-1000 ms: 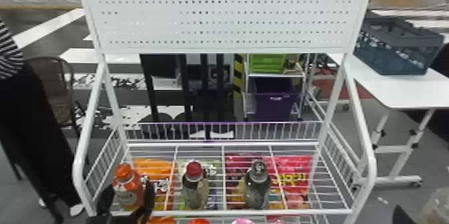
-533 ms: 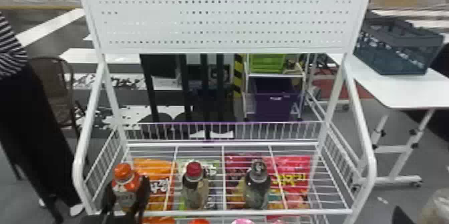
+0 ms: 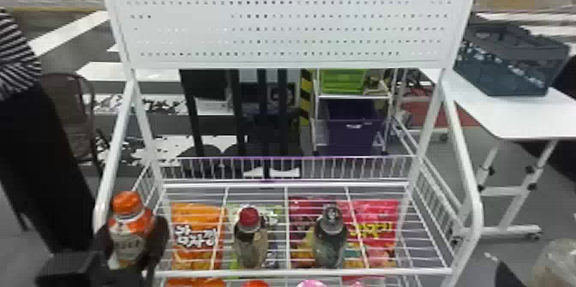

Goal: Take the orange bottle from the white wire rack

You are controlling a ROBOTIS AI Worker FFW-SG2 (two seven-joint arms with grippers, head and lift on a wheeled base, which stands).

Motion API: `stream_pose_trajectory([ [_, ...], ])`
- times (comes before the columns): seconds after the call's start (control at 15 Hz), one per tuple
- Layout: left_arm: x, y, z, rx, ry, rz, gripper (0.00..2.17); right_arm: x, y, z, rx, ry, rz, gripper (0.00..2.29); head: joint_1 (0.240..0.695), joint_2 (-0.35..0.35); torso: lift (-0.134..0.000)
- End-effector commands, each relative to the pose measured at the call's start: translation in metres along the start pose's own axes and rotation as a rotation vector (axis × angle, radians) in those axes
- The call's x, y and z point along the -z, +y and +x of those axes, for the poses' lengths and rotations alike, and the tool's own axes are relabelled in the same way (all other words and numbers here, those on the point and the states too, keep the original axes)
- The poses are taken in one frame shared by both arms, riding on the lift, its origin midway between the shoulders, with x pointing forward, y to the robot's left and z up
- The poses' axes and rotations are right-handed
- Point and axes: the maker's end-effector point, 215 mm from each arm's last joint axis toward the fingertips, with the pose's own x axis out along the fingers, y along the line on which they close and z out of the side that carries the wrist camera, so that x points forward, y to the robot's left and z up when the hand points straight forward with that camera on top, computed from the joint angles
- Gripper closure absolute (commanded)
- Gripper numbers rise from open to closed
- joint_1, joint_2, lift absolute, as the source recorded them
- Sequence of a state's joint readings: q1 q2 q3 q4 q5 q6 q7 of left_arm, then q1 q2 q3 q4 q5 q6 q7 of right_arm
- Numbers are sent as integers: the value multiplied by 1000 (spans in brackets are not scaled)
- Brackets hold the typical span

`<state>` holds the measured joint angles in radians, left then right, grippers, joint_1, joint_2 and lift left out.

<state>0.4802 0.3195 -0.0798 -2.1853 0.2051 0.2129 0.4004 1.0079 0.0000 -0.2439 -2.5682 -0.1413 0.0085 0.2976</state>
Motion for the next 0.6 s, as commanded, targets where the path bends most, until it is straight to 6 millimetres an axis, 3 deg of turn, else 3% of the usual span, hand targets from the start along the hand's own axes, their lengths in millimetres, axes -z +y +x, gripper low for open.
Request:
stream_pose_trajectory([
  [0.0,-38,7,-23,3,-19,12,2145,0,3,1,-4,-2,3,1160,499,0,0],
  [0.2,-67,3,-50,16,-50,16,2145,-1,4,1,-5,-5,9,1160,499,0,0],
  [0.53,-66,-7,-61,29,-44,13,2145,-3,4,0,-5,-7,11,1160,499,0,0],
])
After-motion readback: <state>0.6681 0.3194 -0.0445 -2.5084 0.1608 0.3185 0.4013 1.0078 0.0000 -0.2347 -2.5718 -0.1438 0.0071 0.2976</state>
